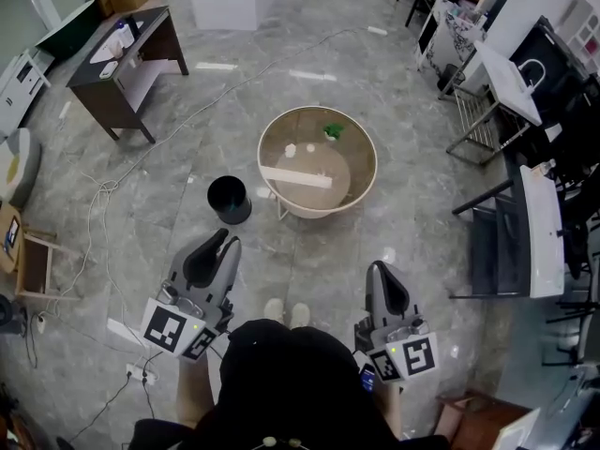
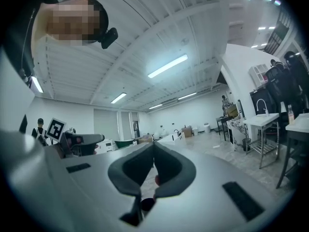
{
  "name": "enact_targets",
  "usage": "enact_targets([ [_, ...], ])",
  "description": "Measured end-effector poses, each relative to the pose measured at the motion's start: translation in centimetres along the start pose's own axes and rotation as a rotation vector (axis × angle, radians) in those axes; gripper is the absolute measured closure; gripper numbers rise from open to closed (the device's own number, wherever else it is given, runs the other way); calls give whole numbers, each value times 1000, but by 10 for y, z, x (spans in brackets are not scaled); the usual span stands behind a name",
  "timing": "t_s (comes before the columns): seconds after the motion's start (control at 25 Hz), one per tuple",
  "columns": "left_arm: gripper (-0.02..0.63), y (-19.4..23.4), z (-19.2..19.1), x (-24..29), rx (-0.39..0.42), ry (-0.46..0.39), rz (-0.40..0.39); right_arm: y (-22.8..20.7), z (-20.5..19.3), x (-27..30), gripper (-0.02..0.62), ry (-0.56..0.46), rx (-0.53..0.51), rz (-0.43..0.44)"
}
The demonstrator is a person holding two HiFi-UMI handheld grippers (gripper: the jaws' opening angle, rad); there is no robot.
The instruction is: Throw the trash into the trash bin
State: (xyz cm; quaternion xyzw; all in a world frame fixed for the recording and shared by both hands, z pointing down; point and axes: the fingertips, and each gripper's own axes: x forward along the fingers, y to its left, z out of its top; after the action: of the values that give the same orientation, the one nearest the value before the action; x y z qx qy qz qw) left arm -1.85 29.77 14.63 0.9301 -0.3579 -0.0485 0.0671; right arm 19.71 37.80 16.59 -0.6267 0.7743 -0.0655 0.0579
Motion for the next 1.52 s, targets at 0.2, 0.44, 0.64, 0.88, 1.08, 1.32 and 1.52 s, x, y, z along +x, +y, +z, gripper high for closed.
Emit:
enact_targets([
  [0.2,541,32,2,-13,-1,-2,56,17,-18,26,585,59,-28,50],
  [0.44,541,66,-12,-30,-32,15,110,52,-51,60,528,151,-157,142],
  [0.64,541,94,-17,-32,-56,29,144,70,-68,95,511,226,-196,202],
  [0.88,541,142,-23,-8,-75,33,193,64,-84,156,491,266,-233,240],
  [1.08,541,182,-24,40,-75,52,210,35,-105,221,463,344,-230,256],
  [1.32,541,234,-21,107,-83,58,227,-9,-129,302,434,429,-194,245],
  [1.52,541,255,-34,146,-93,91,224,-35,-139,350,421,479,-164,221],
])
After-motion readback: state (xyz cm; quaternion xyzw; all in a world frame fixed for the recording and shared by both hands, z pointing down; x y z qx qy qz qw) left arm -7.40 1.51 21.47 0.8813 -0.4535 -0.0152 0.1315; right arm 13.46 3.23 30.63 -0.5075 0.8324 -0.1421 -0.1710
